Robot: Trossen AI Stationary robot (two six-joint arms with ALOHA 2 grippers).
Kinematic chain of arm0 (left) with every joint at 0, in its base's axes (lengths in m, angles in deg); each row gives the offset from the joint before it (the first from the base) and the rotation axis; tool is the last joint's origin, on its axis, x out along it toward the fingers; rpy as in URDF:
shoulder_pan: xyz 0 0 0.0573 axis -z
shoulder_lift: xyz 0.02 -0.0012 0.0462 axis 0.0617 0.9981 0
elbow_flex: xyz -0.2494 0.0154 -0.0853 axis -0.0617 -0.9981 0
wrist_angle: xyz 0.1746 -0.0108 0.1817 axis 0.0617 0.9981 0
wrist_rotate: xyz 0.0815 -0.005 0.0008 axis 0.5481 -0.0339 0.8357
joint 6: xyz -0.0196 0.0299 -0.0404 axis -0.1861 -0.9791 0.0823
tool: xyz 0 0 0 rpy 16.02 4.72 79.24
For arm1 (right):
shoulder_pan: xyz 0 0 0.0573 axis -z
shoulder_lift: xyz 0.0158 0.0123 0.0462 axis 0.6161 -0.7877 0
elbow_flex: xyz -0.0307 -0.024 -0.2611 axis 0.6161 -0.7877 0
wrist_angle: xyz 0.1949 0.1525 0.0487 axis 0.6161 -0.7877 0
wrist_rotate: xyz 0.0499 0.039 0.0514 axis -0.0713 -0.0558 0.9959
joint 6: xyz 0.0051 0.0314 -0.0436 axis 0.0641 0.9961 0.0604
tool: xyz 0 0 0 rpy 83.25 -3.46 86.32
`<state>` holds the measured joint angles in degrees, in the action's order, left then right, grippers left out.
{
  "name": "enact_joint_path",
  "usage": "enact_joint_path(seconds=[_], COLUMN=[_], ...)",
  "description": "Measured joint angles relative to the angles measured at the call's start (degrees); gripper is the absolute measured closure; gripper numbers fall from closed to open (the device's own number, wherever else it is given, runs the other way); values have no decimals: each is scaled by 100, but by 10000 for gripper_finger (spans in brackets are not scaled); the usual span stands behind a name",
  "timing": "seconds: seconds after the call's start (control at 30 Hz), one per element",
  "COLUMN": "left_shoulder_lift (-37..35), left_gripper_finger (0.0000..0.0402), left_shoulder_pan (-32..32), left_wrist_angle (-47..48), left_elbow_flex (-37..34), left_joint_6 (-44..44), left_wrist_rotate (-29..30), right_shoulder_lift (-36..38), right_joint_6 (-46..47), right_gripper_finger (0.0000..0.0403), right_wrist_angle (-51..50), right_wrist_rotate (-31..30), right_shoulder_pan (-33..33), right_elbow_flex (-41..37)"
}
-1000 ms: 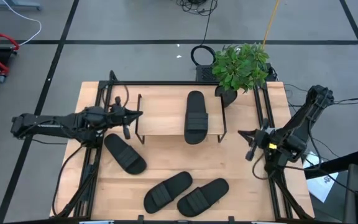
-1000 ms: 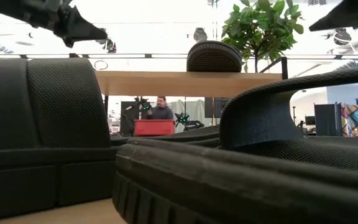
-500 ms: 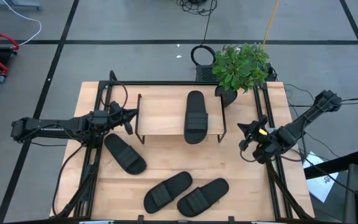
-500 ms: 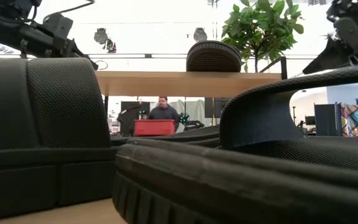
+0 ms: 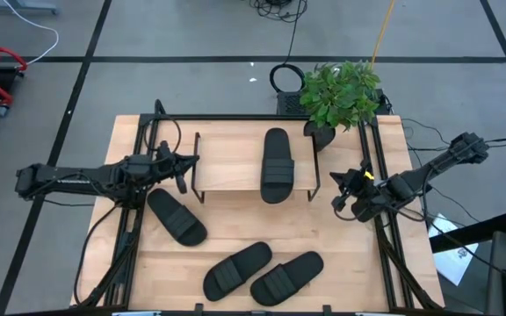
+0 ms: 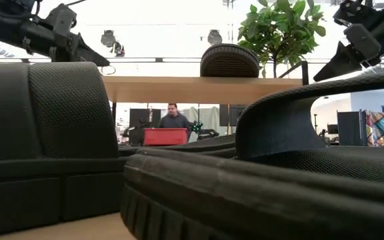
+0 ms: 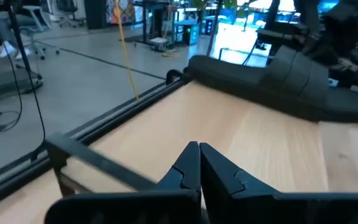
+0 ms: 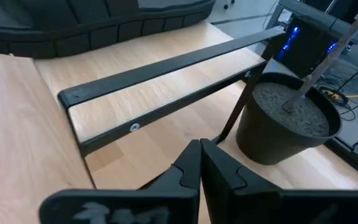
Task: Pick and place slides into the shelf
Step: Adjust the shelf
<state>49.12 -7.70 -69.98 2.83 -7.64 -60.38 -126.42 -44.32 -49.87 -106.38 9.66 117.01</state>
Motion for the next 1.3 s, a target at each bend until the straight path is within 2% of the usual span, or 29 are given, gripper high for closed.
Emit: enact_joint_path(seconds=[0.07,0.2,0.43,0.57,0.8,1.3], left_shoulder_lift=[-104,-382,-654,-582,-171,1177], left_gripper_finger=[401,401,401,401,401,401], left_shoulder_pan=[133,400,656,737,913,1191], left_wrist_angle=[338,825,2309,2731,2793,1917], left_elbow_flex=[108,263,277,278,279,279], left_joint_6=[-167,-311,789,1363,1999,2338], left_wrist_rotate=[112,731,1501,1613,1615,1150], right_shoulder_lift=[0,0,0,0,0,-441], right_joint_6=[2,-1,-94,-511,-1470,-1563], right_gripper_finger=[403,403,403,403,403,403], right_wrist_angle=[-14,-12,10,477,1379,1567], right_wrist_rotate=[6,154,160,362,603,771], right_shoulder_pan=[8,8,27,113,365,582], right_elbow_flex=[0,-17,-296,-360,-365,-367])
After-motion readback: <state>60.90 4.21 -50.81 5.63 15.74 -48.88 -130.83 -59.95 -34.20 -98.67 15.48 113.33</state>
